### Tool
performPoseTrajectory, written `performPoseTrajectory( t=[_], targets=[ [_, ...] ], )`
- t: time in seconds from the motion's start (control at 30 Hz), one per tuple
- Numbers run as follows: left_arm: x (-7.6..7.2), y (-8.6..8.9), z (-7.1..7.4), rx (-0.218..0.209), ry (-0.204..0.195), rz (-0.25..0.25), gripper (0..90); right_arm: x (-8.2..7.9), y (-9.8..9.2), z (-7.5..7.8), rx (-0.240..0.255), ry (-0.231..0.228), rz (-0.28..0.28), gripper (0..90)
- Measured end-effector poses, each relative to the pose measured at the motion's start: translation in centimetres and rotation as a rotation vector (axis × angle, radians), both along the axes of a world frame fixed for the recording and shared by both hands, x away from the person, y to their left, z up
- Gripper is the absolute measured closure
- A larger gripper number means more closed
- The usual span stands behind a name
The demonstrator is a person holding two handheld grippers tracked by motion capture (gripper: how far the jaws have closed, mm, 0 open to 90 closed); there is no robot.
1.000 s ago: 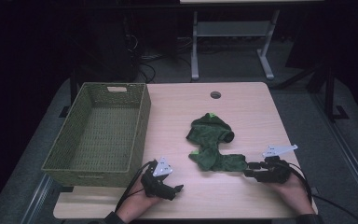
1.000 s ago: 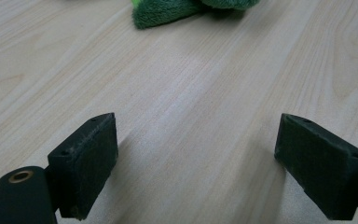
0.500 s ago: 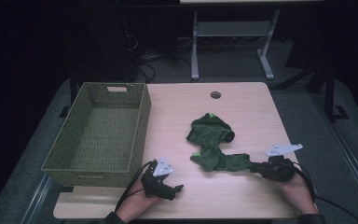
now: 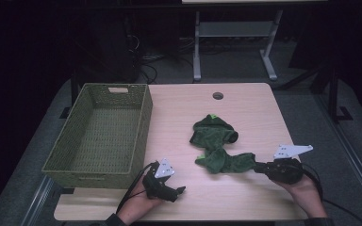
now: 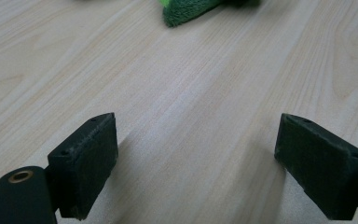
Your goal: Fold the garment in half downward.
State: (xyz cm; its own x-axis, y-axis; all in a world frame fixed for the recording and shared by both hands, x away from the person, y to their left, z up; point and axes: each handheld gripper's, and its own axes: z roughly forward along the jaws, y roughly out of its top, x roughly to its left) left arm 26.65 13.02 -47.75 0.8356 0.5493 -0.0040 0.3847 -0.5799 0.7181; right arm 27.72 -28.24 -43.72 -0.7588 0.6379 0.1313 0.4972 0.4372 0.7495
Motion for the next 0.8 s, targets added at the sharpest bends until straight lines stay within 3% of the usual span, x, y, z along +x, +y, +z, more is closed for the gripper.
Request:
performPoseTrajectory(
  t=[0.43, 0.8],
  targets=[
    [0.0, -0.1, 0.0, -0.004, 0.0, 0.001, 12.4, 0.2, 2.8, 2.6, 0.011, -0.059, 0.1, 83.7],
    [0.0, -0.1, 0.0, -0.004, 0.001, 0.001, 12.4, 1.7, 7.4, 3.7, -0.006, -0.076, 0.214, 83.6]
  ],
)
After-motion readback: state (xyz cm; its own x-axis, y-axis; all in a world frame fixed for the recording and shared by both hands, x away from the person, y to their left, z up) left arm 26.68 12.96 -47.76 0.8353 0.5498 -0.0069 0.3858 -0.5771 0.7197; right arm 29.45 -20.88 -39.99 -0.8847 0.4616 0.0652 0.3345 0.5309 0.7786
